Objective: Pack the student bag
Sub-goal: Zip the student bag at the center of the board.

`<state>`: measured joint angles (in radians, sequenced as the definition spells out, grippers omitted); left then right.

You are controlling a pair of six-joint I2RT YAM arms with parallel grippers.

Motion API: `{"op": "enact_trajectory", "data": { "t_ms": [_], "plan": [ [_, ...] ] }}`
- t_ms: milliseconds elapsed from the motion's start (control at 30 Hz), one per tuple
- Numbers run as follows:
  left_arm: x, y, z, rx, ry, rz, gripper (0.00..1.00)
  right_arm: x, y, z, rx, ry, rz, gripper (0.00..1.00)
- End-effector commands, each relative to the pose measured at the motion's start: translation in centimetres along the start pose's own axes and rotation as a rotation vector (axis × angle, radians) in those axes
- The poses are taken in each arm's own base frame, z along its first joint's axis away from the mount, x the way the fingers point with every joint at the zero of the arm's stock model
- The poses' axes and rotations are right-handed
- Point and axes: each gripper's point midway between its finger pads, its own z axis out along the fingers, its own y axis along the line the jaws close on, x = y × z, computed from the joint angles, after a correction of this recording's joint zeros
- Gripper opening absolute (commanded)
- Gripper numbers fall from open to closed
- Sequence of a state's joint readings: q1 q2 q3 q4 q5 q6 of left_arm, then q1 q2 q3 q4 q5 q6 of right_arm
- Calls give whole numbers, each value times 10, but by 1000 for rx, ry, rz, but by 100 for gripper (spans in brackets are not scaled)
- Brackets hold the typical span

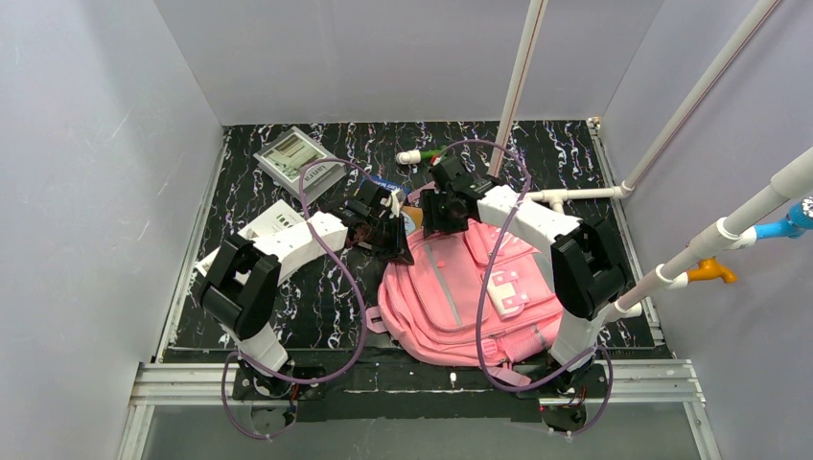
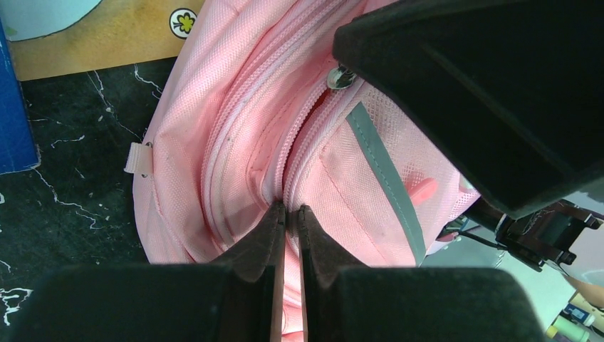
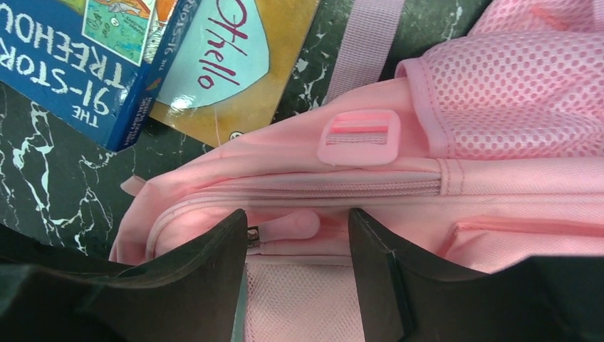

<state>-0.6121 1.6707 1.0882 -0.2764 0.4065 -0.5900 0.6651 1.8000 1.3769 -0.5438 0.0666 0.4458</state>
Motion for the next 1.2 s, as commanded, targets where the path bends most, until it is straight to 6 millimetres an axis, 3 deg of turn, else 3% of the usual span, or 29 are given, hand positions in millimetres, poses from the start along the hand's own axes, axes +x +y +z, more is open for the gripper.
{"op": "enact_trajectory", "data": {
  "t_ms": [0, 233, 400, 600, 700, 800, 967, 1167],
  "plan": [
    [6, -17, -11, 49, 6, 29, 0, 4, 31, 5, -123, 0, 5, 60],
    [5, -19, -15, 50, -9, 29, 0, -16, 64, -5, -280, -67, 61, 43],
    [6, -20, -18, 52, -16, 31, 0, -20, 65, -6, -287, -98, 83, 31],
    [6, -22, -19, 57, -18, 31, 0, -11, 58, 2, -253, -70, 45, 25],
    [6, -23, -20, 59, -18, 31, 0, -9, 52, 2, -220, -73, -17, 28],
    [7, -24, -24, 59, -22, 35, 0, -5, 50, 1, -194, -77, -114, 40],
    [9, -23, -27, 52, -18, 33, 0, 2, 51, 8, -194, -47, -259, 42],
    [10, -23, -34, 44, -28, 34, 9, 0, 61, 4, -190, -52, -386, 48]
  ]
}}
